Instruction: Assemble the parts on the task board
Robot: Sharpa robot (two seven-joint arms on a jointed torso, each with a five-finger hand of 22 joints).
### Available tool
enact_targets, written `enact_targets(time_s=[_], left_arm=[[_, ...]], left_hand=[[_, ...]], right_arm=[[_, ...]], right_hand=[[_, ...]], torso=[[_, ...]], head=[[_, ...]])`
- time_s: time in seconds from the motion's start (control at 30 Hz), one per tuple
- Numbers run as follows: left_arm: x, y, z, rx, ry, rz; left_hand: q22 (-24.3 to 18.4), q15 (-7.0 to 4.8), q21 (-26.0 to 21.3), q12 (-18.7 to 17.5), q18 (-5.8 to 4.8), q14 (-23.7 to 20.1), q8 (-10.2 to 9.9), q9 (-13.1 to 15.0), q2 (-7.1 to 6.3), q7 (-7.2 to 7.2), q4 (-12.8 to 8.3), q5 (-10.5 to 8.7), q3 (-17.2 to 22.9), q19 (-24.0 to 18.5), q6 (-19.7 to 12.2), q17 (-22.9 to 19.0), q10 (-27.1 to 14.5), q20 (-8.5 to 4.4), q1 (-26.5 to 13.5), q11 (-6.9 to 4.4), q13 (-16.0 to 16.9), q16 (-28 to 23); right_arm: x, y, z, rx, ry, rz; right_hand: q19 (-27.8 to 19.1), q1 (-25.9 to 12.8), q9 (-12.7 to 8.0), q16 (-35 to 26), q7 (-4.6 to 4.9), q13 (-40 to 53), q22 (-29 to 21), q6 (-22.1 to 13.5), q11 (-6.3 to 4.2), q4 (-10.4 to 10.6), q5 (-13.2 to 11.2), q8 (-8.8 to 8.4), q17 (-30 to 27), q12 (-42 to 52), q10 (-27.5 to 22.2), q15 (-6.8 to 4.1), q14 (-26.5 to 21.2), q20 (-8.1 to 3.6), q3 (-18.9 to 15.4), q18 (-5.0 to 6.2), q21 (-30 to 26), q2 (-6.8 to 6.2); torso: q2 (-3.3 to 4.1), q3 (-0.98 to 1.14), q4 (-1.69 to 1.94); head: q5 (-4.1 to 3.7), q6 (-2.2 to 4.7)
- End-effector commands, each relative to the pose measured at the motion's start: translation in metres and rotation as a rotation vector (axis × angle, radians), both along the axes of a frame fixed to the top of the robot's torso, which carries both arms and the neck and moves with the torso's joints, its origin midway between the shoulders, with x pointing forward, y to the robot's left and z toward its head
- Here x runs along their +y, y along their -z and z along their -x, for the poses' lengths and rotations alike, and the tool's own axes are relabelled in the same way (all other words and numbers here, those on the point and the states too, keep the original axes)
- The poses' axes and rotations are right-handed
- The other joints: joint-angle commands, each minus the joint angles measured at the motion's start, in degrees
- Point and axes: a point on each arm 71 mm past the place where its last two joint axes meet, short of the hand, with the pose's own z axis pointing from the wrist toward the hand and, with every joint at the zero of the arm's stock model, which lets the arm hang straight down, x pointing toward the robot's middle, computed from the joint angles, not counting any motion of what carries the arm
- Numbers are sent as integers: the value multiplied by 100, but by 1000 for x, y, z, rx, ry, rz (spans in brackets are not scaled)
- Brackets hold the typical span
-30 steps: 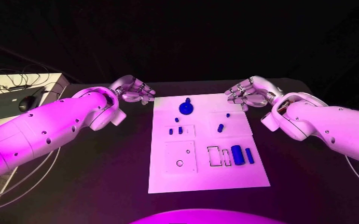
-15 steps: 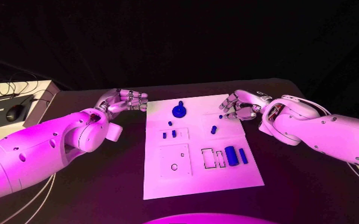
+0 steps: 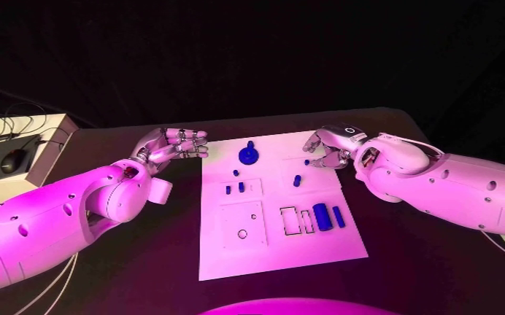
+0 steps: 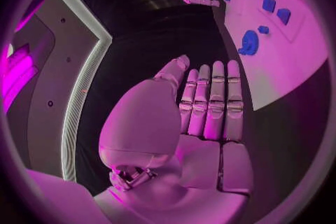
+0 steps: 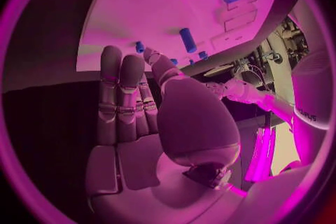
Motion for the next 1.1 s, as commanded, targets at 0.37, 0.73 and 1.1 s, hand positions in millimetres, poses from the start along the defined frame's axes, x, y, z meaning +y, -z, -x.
enact_targets(time_s=[0.37, 0.73, 1.1], left_arm=[[-4, -4, 3, -19, 16, 32], [-3, -4, 3, -17, 9, 21], [-2, -3, 3, -14, 4, 16]], left_hand=[[-781, -13, 35, -14, -89, 49, -5, 5, 35, 74, -30, -21, -83, 208, -51, 43, -54, -47, 94, 10, -6, -12], [-913, -15, 45, -12, -112, 47, -6, 4, 46, 85, -64, -20, -65, 226, -44, 52, -48, -66, 98, 8, -5, -11], [-950, -16, 50, -12, -117, 44, -4, 5, 55, 96, -82, -18, -50, 233, -50, 54, -52, -72, 107, 10, -5, -10]], right_arm=[[8, 10, -3, -1, 23, 105], [11, 18, -3, 27, 32, 124], [15, 22, -2, 34, 25, 121]], right_hand=[[193, -55, 0, 341, -6, -5, 614, 117, -91, 263, -401, -18, 108, -26, 409, -25, -8, -51, 877, 7, 226, -191], [256, -104, 2, 513, 26, -5, 1066, 208, -105, 342, -359, -18, 88, -62, 542, -30, -46, -56, 1142, -13, 308, -267], [306, -145, 8, 591, 13, -4, 1462, 326, -136, 363, -531, -16, 14, -68, 633, -46, -71, -67, 1543, -27, 191, -149]], torso=[[-2, -2, 0], [-3, 3, 0], [-4, 4, 2]], head=[[-15, -80], [-18, -104], [-12, -114]])
